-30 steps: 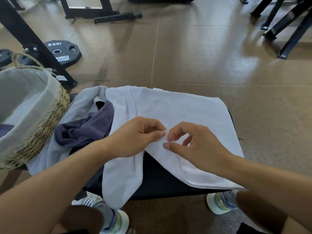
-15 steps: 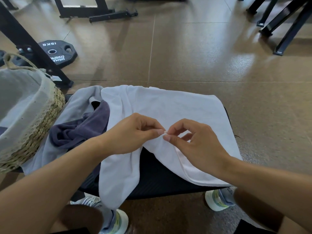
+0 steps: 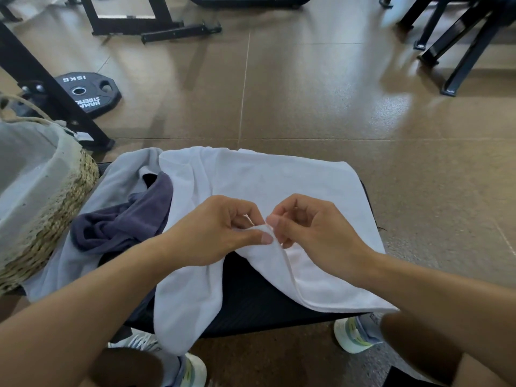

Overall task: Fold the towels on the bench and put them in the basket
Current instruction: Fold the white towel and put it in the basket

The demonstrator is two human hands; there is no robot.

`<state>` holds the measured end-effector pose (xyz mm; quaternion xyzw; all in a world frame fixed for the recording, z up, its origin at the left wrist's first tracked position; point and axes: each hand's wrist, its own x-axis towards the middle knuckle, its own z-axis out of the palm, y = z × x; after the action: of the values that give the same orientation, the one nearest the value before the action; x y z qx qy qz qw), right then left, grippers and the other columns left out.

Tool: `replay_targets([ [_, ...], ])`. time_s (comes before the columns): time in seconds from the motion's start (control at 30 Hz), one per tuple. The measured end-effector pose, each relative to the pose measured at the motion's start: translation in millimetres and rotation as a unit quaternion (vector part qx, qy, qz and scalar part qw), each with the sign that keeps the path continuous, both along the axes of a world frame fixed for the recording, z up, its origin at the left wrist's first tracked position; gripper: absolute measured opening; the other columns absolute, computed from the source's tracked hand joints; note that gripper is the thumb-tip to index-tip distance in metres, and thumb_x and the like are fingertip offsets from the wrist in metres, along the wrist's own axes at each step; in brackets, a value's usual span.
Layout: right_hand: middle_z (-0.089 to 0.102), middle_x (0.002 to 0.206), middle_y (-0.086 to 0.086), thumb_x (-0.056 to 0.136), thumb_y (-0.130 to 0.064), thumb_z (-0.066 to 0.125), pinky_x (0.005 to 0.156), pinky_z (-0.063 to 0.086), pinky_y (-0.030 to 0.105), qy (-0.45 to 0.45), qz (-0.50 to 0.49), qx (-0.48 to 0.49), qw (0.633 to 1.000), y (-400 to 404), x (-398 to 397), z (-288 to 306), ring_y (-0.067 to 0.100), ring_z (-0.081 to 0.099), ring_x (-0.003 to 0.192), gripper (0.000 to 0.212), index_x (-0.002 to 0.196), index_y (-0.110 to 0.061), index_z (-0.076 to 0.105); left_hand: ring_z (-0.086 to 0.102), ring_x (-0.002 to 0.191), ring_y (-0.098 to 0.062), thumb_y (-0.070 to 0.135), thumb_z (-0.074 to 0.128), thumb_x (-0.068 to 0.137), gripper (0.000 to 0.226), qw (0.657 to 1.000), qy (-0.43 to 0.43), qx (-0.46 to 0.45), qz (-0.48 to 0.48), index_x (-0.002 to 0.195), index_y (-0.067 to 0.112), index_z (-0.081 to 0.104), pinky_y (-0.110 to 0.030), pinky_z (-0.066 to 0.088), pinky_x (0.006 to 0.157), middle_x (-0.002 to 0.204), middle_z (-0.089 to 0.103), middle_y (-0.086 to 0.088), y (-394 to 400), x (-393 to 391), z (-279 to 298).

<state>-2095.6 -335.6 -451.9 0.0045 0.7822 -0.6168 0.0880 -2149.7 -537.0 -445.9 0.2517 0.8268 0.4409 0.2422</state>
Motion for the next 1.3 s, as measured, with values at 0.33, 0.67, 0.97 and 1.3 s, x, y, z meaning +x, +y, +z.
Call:
replay_targets([
  [0.33, 0.066, 0.104, -0.029, 0.059, -0.073, 0.079, 0.087, 0.053, 0.023, -0.058, 0.210, 0.338, 0.915, 96.0, -16.0, 42.4, -0.006, 0.062, 0.098, 0.054, 0.106, -0.050, 0.063, 0.051, 0.050, -0.008, 0.042, 0.062, 0.097, 0.022, 0.970, 0.024, 0.053, 0.235, 0.089, 0.022, 0.067, -0.022, 0.041, 0.054, 0.060, 0.068, 0.005, -7.0, -18.1, 0.8],
  [0.67, 0.077, 0.087, 0.002, 0.066, -0.043, 0.086, 0.075, 0.047, 0.028, -0.027, 0.081, 0.244, 0.966, 128.9, -21.4, 46.7, 0.007, 0.064, 0.078, 0.024, 0.085, -0.031, 0.080, 0.059, 0.086, -0.018, 0.053, 0.073, 0.077, 0.031, 0.929, -0.046, 0.211, 0.300, 0.090, 0.025, 0.070, -0.041, 0.044, 0.084, 0.092, 0.075, -0.011, -11.2, -30.6, 10.1],
  [0.97, 0.080, 0.087, 0.005, 0.067, -0.015, 0.084, 0.078, 0.056, 0.013, 0.022, 0.020, 0.112, 0.993, 146.1, -15.6, 64.6, 0.008, 0.073, 0.079, 0.017, 0.081, -0.025, 0.083, 0.061, 0.083, -0.014, 0.043, 0.067, 0.086, 0.017, 0.926, -0.025, 0.224, 0.303, 0.089, 0.027, 0.070, -0.039, 0.048, 0.085, 0.086, 0.074, -0.001, -13.3, -29.1, 15.2],
  [1.3, 0.070, 0.098, -0.020, 0.070, -0.043, 0.089, 0.084, 0.056, 0.031, 0.041, 0.049, 0.257, 0.964, 130.1, -15.6, 38.5, 0.005, 0.067, 0.092, 0.033, 0.097, -0.049, 0.071, 0.059, 0.096, -0.026, 0.045, 0.067, 0.092, 0.019, 0.921, -0.047, 0.200, 0.331, 0.091, 0.027, 0.071, -0.052, 0.048, 0.089, 0.098, 0.071, -0.011, -22.8, -41.8, -7.2],
])
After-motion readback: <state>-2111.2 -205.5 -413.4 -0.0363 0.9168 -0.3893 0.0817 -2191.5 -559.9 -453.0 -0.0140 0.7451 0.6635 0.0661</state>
